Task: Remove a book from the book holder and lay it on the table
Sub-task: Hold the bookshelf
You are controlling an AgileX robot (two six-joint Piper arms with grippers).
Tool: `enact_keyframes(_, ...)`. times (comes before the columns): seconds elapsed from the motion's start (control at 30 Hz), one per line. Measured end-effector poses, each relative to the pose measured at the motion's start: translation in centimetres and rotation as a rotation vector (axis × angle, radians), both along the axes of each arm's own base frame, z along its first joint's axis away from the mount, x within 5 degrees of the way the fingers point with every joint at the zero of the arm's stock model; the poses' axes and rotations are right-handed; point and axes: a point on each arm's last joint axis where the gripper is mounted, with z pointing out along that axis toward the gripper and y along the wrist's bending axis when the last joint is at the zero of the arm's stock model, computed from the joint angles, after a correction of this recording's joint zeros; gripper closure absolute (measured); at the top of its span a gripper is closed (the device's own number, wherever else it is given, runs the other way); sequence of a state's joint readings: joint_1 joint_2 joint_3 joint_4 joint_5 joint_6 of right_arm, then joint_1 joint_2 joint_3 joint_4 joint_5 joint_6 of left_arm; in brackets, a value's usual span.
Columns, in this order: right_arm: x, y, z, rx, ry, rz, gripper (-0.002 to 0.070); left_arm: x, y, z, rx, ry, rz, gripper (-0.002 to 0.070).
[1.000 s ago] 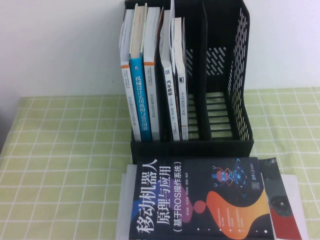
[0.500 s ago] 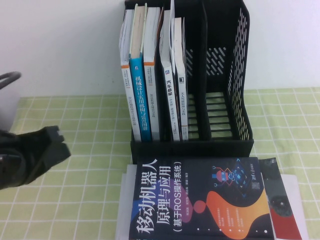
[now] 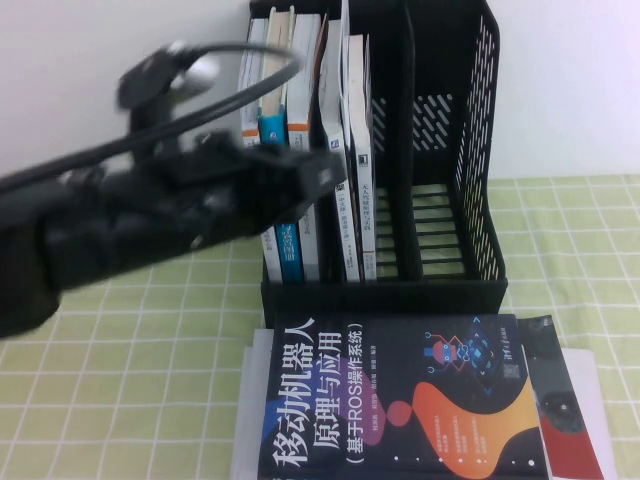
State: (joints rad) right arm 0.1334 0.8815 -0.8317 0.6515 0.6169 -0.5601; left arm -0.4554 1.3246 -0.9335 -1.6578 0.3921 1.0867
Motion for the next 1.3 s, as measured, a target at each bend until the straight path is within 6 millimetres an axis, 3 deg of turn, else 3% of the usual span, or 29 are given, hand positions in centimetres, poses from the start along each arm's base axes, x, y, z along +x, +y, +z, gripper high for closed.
enact_keyframes(0.23, 2.8, 1.4, -1.6, 0.100, 0.071, 0.086, 0.0678, 3.2, -3.1, 4.0, 0.205, -0.217, -0.189, 0.0678)
enact_keyframes(0.47, 3.9, 1.7, -2.5, 0.272, -0.091, 0.044, 0.0678, 7.2, -2.5, 4.4, 0.509, -0.158, -0.283, 0.0678)
enact_keyframes(0.7, 3.9, 2.5, -4.5, 0.153, -0.207, 0.101, 0.0677, 9.6, -0.6, 3.4, 0.463, -0.054, -0.217, 0.0678)
enact_keyframes(0.97, 5.8, 6.3, -6.9, 0.066, -0.144, 0.247, 0.0673, 9.1, -2.3, 4.1, 0.406, -0.179, -0.323, 0.0678)
enact_keyframes(1.17, 9.0, 9.2, -6.7, 0.043, -0.145, 0.301, 0.0541, 8.4, -4.0, 4.2, 0.442, -0.249, -0.360, 0.0678)
enact_keyframes(1.3, 11.6, 10.4, -6.3, 0.030, -0.164, 0.305, 0.0420, 8.8, -3.7, 4.1, 0.501, -0.275, -0.325, 0.0678)
